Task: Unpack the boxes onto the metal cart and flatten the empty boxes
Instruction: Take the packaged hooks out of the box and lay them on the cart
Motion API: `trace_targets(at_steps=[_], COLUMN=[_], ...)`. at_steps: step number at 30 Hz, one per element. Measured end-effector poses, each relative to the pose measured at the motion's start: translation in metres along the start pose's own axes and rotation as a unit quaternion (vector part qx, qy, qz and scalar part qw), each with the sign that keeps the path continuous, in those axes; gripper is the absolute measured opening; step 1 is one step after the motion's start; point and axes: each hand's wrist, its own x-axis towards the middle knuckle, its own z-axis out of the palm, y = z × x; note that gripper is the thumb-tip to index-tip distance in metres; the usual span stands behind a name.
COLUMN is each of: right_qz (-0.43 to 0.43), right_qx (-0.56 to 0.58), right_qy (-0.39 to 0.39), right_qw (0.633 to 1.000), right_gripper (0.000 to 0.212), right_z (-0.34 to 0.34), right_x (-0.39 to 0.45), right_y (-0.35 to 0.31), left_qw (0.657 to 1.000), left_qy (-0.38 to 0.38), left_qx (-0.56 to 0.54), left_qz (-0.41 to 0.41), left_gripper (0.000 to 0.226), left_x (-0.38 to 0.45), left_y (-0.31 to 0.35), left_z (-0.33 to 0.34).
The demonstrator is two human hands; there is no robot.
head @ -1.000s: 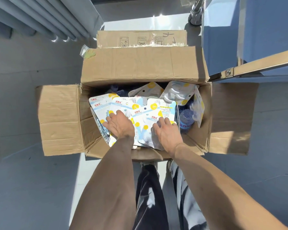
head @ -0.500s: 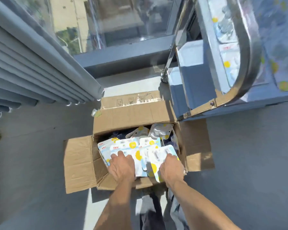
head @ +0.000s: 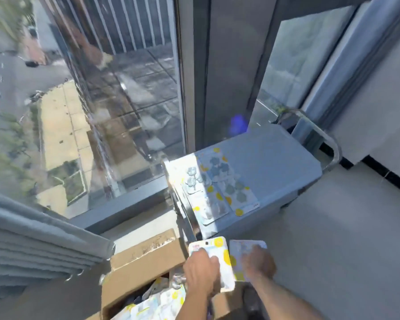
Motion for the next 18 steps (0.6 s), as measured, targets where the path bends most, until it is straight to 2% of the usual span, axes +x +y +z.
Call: trace_targets(at_steps=[4,8,13,18], right_qz=[-0.013,-0.056,-0.158,-0.235], right_qx=[0.046,0.041,-0.021,-0.072], right_qy=[0.029,0.017,0.007,-0.039], right_qw=[0.998,0.997,0.987,0.968], right_gripper=[0.029,0.031,0.027,0.028], right_z=[-0.074,-0.101,-0.103,-0.082], right_x=[0.049,0.138,0.222,0.253], right_y=[-0.006,-0.021,-0.062,-0.091], left_qw=[0.999,0.997,0.982,0.972], left_qy=[0.024,0.07,0.113,0.101], left_qx=[-0.005,-0.018,-0.044,-0.038], left_qz=[0.045,-0.008,-0.148,-0.207], left_gripper=[0.032,0.034,0.027,0.027], left_x=[0.034,0.101,0.181,0.216], left_y=[0.087,0.142,0.146,0.135], left_z=[-0.013,-0.016,-0.02,-0.021])
